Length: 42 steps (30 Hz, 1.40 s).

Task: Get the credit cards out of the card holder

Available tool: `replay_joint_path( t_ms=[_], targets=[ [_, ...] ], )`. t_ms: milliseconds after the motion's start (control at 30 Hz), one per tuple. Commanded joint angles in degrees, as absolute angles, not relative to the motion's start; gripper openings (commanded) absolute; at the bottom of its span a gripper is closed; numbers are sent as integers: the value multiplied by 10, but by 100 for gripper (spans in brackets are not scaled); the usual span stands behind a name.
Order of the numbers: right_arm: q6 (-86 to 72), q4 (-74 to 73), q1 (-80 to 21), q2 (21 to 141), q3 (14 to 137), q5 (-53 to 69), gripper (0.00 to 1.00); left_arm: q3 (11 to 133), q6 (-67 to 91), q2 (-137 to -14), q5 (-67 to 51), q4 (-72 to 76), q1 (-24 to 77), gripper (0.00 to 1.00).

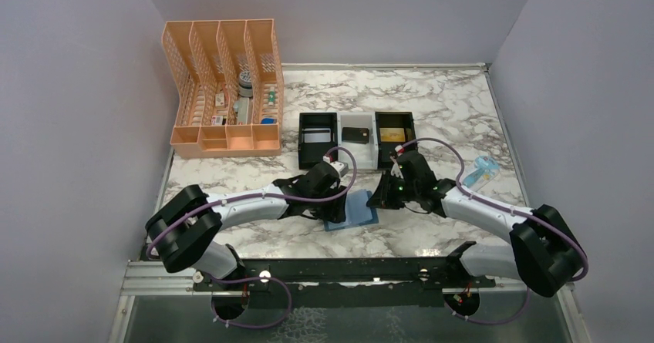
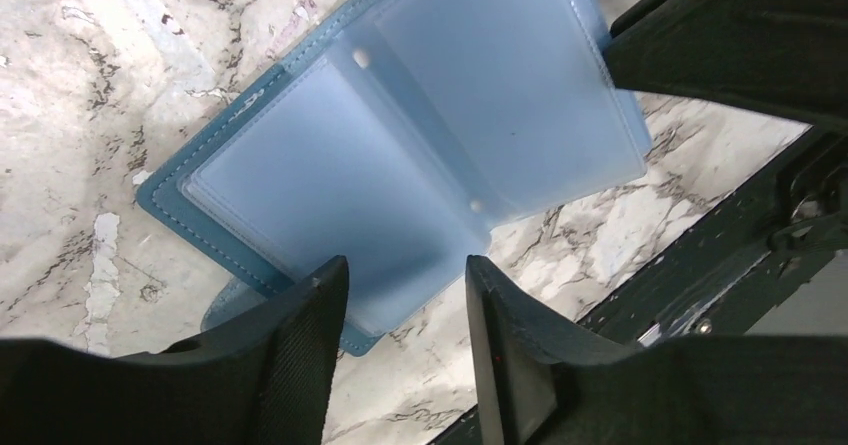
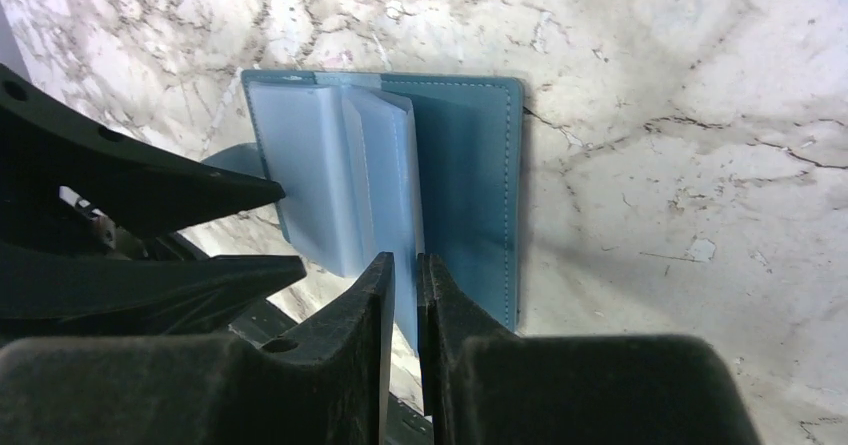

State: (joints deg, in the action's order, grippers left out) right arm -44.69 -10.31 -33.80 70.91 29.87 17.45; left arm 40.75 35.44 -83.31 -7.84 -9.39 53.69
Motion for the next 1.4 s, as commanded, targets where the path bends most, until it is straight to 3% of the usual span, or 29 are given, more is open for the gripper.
replay_joint_path(
  t_ms=[0, 300, 1033, 1133, 1367],
  targets=[
    [-461, -80, -341, 723, 277, 175, 15, 424, 384, -825, -51, -79, 541, 51],
    [-475, -55, -342, 734, 255, 178, 14, 425, 400, -811, 6, -103, 540, 64],
    [-482, -19, -342, 759, 242, 202, 9, 438, 398, -832, 39, -141, 542, 67],
    [-481, -16, -342, 759, 242, 205, 9, 436, 396, -844, 23, -128, 543, 63],
    [-475, -9, -342, 776, 243, 221, 9, 422, 402, -857, -23, -77, 542, 41]
  ],
)
